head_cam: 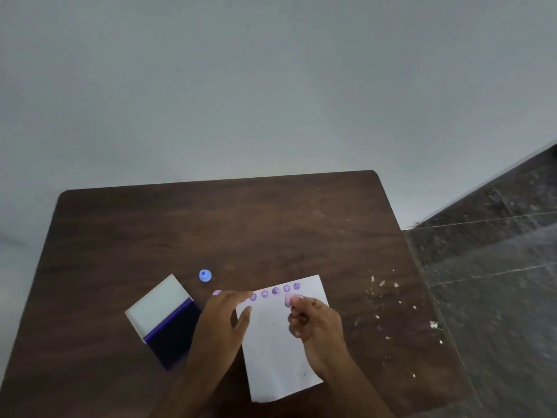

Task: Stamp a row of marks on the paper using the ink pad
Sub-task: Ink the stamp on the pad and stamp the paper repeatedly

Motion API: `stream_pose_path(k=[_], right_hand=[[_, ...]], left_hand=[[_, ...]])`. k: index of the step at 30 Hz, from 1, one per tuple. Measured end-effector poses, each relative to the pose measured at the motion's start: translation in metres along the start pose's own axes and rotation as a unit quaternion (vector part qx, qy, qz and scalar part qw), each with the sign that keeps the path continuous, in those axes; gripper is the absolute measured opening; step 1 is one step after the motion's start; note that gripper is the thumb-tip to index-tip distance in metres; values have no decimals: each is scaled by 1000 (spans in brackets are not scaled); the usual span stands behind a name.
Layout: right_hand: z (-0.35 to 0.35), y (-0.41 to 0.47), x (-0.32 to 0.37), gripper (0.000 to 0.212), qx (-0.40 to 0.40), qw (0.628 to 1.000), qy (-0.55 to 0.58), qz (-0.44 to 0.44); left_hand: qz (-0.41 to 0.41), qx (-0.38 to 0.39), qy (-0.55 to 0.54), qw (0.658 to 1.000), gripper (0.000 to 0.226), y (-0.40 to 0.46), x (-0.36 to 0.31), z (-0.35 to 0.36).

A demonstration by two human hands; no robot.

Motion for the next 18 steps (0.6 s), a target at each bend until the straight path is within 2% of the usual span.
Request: stream_pose_path(k=[4, 8, 11, 18], right_hand=[[-39, 20, 11, 22, -122, 975, -158, -95], [-49, 46, 13, 18, -204, 930, -275, -131], [-44, 62, 11, 18, -202, 916, -310, -159], [-46, 84, 6, 15, -169, 889, -375, -201]], left_hand=[[68, 19, 33, 997, 31, 10, -33, 28], [88, 38, 41, 995, 42, 28, -56, 57], [79, 50, 47, 994, 46, 42, -65, 76], [93, 19, 54, 994, 50, 57, -62, 98]])
Point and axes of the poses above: each hand's wrist, its own y-axis towards the middle knuckle, its own z-axis out of the palm, x = y × z, the point moved 4 cm from there along y, towards the middle knuckle, and after that the axes turned 4 degrees about y, right-handed, at the moved point
